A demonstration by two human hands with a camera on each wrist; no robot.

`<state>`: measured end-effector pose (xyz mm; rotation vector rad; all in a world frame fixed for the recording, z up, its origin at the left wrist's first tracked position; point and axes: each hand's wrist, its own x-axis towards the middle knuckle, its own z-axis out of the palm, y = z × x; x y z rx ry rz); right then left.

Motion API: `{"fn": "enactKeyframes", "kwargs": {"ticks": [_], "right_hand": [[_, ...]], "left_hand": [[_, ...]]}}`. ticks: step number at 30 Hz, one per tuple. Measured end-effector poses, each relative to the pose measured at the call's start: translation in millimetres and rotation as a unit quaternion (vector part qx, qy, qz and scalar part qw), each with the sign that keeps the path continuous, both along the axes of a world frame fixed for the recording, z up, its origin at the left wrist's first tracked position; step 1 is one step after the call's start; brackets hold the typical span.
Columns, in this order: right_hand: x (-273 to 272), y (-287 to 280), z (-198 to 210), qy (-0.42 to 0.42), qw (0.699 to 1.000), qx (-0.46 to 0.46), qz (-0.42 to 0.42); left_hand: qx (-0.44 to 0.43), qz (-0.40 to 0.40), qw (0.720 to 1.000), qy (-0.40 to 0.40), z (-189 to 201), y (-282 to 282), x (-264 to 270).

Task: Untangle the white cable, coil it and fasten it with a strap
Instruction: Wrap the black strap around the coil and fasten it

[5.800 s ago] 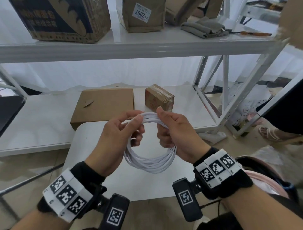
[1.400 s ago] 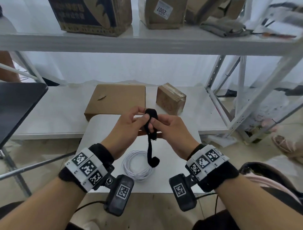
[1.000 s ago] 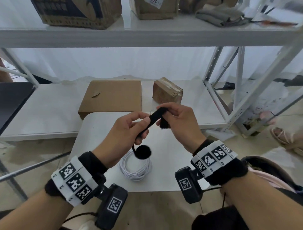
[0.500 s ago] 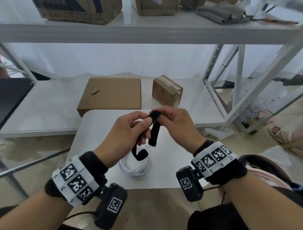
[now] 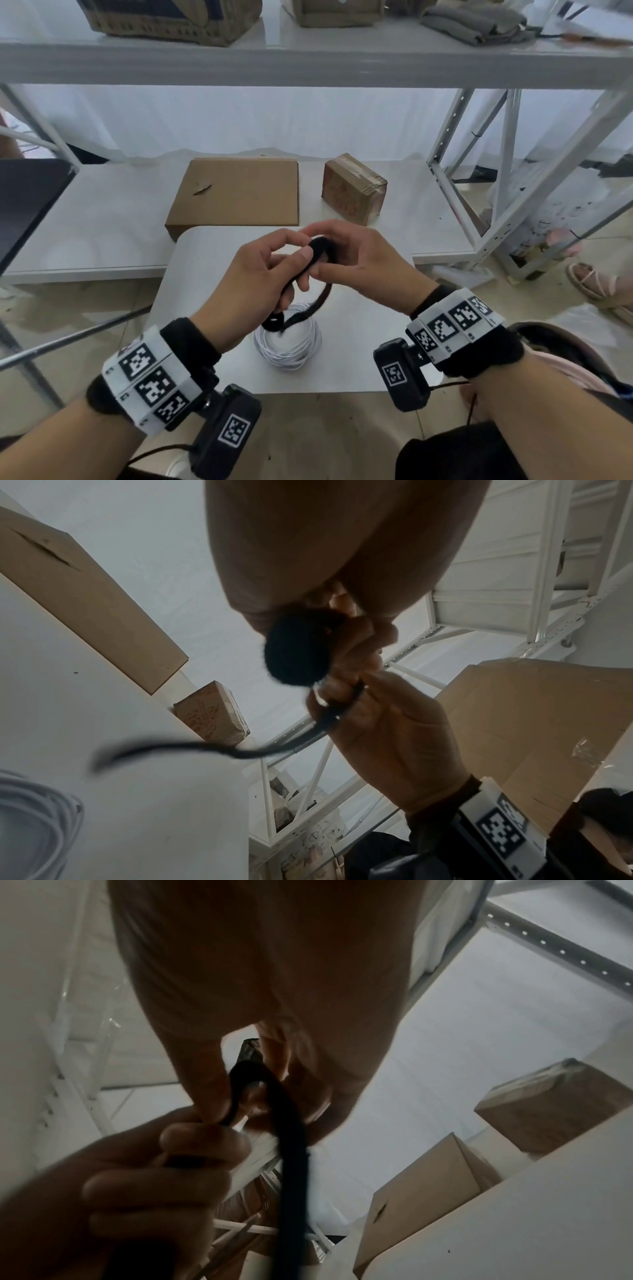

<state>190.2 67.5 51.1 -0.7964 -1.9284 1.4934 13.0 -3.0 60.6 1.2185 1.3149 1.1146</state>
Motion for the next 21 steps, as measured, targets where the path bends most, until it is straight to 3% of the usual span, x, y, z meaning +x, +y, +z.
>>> {"fn": "enactKeyframes", "kwargs": {"ticks": [3,7,11,14,17,21], "right_hand": [[-1,0,8,0.001,1.0,-0.014,-0.019],[-1,9,3,-0.042,0.988,0.043,-0.145],[4,18,-7,-0.089,0.965,0.086,-0.229],[6,18,-11,-0.115,0.957,0.07,-0.257],[0,10,-7,-0.107,0.978,0.013,-0.177],[-10,-5,2,-0.015,0.995,-0.097,0.0]], "left_hand": [[0.002,0.006,1.0,0.004,0,0,-1],[-0.001,0.01,1.0,0.008,-1,0,-5],[0.026,0.035,0.999,0.003,1,3,-10],[0.052,0.042,0.998,-0.018,2,3,-13],[0.055,0.011,0.998,-0.026,2,1,-11],[0.04,-0.051,0.998,-0.011,3,-3,-4]]}}
